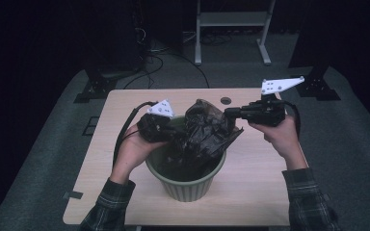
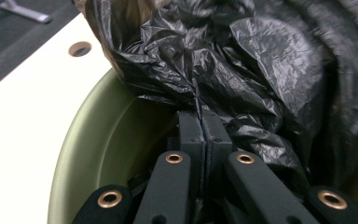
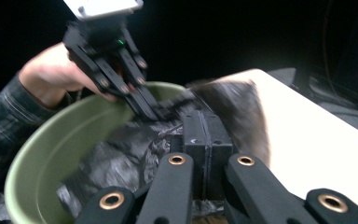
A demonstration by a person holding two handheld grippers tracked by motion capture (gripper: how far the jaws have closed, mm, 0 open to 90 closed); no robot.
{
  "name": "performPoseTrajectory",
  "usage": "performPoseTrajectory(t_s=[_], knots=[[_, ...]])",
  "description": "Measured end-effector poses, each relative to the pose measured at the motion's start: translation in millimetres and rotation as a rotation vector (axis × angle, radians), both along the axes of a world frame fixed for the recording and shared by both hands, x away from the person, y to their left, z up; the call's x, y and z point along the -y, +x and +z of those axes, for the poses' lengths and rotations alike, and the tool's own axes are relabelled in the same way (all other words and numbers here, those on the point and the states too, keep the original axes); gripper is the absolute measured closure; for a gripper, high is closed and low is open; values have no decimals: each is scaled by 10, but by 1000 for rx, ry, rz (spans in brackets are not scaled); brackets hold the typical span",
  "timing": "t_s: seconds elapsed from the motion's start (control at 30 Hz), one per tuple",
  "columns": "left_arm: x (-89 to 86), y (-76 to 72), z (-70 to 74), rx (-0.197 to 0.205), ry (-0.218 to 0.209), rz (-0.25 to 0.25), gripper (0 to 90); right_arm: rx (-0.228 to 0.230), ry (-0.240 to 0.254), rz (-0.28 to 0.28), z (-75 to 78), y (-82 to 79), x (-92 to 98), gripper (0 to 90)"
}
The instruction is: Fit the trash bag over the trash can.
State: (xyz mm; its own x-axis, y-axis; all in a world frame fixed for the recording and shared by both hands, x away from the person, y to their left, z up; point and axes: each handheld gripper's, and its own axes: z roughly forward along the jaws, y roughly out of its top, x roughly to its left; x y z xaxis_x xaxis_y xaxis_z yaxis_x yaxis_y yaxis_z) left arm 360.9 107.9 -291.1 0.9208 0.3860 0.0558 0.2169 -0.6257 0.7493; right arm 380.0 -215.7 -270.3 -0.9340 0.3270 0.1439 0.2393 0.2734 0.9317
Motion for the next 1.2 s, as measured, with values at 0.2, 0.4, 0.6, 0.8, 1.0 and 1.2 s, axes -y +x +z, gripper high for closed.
performPoseTrajectory(t_s=[0.2, 0.4, 0.6, 0.8, 1.0, 1.2], knots=[[-3, -2, -2, 20, -15, 34, 584, 22, -19, 34, 39, 20, -356, 900], [-201, -111, 133, 59, -127, 54, 301, 14, -45, 12, -33, 70, -483, 900], [-63, -263, 307, 56, -196, -37, 299, 51, 1, -29, 37, 71, -511, 900], [200, -171, 275, 11, -216, -77, 324, 64, 22, -24, 106, 41, -543, 900], [389, -69, 254, -16, -250, -107, 391, 76, 44, -12, 173, 13, -524, 900], [443, -34, 256, -17, -226, -132, 801, 81, 52, -9, 179, -17, -479, 900]])
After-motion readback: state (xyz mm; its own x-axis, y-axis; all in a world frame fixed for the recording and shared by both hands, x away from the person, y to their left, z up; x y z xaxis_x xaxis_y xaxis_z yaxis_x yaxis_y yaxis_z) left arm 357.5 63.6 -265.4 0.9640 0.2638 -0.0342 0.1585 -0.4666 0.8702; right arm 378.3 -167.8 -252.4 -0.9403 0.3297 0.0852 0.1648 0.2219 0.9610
